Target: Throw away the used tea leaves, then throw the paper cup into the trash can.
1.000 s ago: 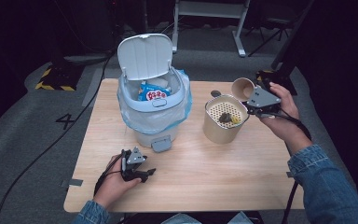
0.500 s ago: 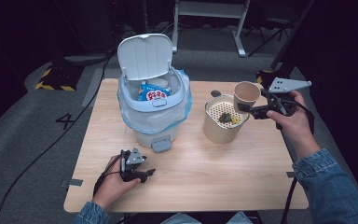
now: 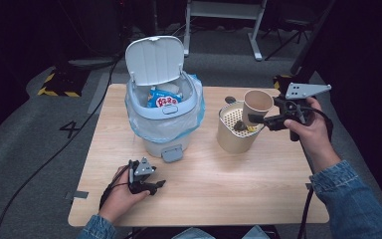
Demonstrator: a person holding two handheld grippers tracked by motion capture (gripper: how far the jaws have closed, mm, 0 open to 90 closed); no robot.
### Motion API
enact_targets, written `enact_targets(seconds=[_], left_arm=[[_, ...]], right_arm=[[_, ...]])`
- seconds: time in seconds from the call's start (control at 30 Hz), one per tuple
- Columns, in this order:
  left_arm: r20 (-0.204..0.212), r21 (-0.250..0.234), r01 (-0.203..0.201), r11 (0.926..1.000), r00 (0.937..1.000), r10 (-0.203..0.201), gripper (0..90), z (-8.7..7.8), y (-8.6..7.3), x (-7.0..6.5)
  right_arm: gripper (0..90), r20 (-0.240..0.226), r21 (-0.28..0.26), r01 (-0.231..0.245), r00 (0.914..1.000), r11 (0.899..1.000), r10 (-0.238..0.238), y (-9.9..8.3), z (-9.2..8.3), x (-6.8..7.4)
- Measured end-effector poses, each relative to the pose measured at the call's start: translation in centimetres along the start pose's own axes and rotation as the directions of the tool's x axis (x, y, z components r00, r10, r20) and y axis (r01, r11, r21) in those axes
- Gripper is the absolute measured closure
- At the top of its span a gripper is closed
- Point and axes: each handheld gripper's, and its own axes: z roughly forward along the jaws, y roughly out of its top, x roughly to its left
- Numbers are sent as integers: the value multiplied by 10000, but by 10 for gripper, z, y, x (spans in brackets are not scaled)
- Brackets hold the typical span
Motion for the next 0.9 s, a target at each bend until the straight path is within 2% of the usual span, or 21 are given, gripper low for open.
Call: enact_targets(seconds=[0.3, 0.5, 0.9], left_arm=[[4, -4, 3, 10000, 10000, -3, 375, 0, 0, 0], [-10, 2, -3, 10000, 10000, 3, 375, 0, 0, 0], [-88, 10, 75, 10000, 9999, -75, 375, -1, -1, -2]], right_arm=[[295, -297, 35, 33, 9996, 10000, -32, 20, 19, -2], [290, -810, 156, -51, 9967, 9999, 63, 36, 32, -13], [287, -1110, -83, 73, 9938, 9999, -82, 64, 63, -22]])
